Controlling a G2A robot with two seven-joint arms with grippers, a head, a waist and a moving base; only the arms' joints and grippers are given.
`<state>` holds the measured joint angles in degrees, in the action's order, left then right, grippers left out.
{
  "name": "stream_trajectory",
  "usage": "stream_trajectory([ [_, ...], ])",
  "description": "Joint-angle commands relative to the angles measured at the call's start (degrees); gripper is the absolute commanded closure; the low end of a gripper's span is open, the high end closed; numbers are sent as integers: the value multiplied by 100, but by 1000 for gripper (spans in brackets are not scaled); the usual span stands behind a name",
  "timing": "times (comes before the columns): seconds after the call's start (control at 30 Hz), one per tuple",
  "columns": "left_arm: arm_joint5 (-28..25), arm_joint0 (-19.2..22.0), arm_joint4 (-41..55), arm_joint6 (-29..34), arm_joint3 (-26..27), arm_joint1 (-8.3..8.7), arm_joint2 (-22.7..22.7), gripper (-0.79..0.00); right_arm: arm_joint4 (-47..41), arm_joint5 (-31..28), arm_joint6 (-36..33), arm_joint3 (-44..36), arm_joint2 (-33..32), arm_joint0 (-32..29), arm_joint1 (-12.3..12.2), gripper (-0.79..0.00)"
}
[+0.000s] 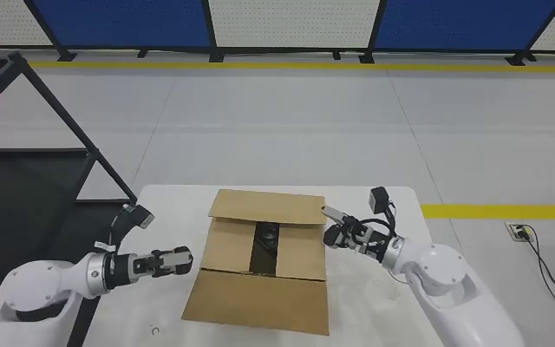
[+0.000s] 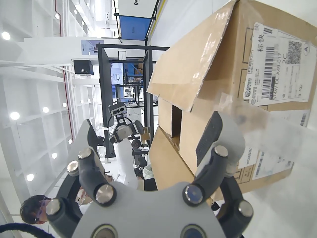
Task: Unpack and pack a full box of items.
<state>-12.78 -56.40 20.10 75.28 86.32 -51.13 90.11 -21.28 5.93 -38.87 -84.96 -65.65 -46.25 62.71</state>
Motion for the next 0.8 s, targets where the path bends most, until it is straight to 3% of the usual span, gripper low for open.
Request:
stream_trajectory([
  [0.0,32,-32,-81,-119,-129,30,144,-785,-41,-1,3,55,74,91,30,-785],
  [0.27,-14,-196,93,-254,-446,100,471,-785,-564,-259,309,466,280,503,205,-785],
  [0.6,-69,-439,250,-370,-475,132,618,-785,-571,-437,1513,745,629,1038,462,-785],
  [0.77,-69,-439,250,-370,-475,132,618,-785,-571,-437,1513,745,629,1038,462,-785],
])
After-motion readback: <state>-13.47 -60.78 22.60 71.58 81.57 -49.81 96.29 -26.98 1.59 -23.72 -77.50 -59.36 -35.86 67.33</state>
